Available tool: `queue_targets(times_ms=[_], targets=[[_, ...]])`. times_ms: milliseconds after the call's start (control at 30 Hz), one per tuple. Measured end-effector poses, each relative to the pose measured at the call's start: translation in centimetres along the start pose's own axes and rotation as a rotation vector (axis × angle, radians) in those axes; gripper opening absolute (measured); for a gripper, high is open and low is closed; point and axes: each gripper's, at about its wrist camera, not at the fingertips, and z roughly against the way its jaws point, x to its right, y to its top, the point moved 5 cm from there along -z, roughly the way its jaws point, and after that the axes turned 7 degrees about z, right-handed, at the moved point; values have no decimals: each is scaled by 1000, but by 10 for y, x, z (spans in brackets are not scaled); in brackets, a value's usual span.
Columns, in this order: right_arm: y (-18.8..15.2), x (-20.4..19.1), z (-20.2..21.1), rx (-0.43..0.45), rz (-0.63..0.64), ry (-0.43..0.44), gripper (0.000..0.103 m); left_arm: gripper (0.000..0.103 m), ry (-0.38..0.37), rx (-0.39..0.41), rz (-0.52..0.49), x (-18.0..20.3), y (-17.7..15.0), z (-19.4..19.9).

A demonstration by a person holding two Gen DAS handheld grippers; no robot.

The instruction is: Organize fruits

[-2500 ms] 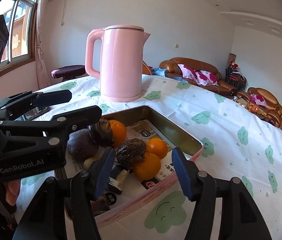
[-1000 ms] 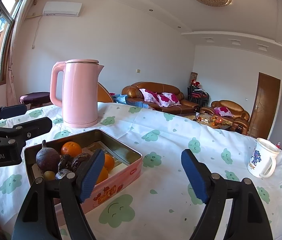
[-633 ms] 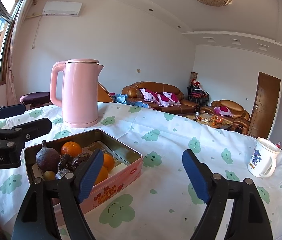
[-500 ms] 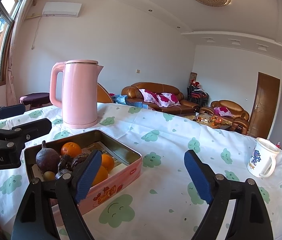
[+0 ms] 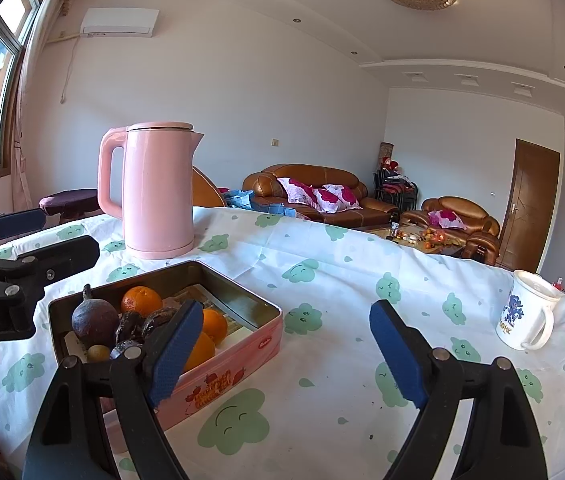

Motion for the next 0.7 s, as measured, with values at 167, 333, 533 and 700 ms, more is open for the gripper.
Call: queue_targets(times_ms=[167, 333, 533, 700], targets=[[0, 0, -1, -2, -2, 1, 87, 103, 16, 5, 10, -2, 1, 0], [0, 0, -1, -4, -1, 0, 87, 103, 26, 20, 2, 0, 2, 2], [-1, -1, -1, -6, 0, -1, 87, 103, 22, 19, -13, 3, 0, 2], [-2, 2, 1, -2, -18, 11, 87, 103, 20, 12, -16, 4, 0, 2]])
